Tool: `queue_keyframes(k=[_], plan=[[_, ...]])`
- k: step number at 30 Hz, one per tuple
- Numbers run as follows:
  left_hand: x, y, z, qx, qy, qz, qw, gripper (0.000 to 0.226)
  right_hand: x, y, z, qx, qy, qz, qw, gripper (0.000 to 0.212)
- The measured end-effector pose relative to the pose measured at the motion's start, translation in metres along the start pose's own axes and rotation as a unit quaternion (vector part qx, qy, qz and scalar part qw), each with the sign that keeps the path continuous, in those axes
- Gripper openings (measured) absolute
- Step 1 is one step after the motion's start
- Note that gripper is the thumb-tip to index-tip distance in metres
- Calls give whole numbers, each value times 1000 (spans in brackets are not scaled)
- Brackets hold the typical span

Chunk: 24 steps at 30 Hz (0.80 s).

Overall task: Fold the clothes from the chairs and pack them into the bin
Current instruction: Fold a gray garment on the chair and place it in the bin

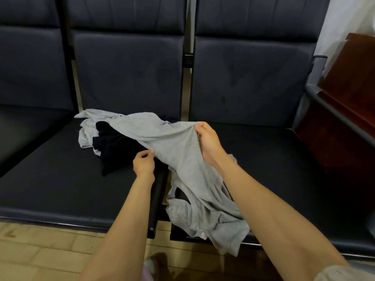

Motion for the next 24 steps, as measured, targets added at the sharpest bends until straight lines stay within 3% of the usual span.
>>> queue_keyframes(k=[2, 4, 6, 8, 11, 13, 15, 17, 19, 20, 22, 24], plan=[[-5, 5, -7, 19, -5, -62, 998, 16, 6, -16, -7, -3, 2, 68, 998, 19], [-19, 13, -19, 56, -47, -201, 977, 33, 21, -29, -16, 9, 23, 107, 994, 20], [-32, 31, -32, 64, -98, -339, 933, 59, 43, -40, -29, 14, 49, 165, 985, 21], [-45, 54, -48, 12, -154, -331, 931, 61, 69, -45, -42, 13, 71, 214, 974, 22], [-78, 80, -91, -117, -253, -171, 945, 27, 121, -43, -58, 15, 150, 198, 969, 21], [-103, 72, -122, -180, -312, -25, 932, 22, 165, -36, -76, 30, 280, 42, 959, 18], [-125, 35, -146, -217, -388, 154, 882, 18, 201, -21, -94, 11, 368, -170, 914, 18], [-133, -8, -154, -224, -421, 315, 821, 21, 215, 11, -94, -74, 306, -348, 883, 20], [-131, -37, -153, -242, -408, 470, 744, 31, 209, 46, -88, -165, 163, -511, 828, 22], [-130, -44, -154, -263, -388, 531, 706, 36, 202, 54, -87, -161, 119, -565, 800, 26], [-128, -45, -158, -307, -355, 569, 675, 32, 182, 47, -83, -68, 116, -591, 795, 28], [-131, -43, -170, -318, -396, 534, 676, 21, 160, 31, -81, 47, 132, -563, 814, 26]])
Point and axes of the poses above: each hand's wrist, its own z-axis towards the middle knuckle, its own x-axis out of the back of the hand, y = z × x, the point moved 7 cm from there along z, towards the middle knuckle, and after that the axes turned 7 degrees about -z, right-handed, at the moved point
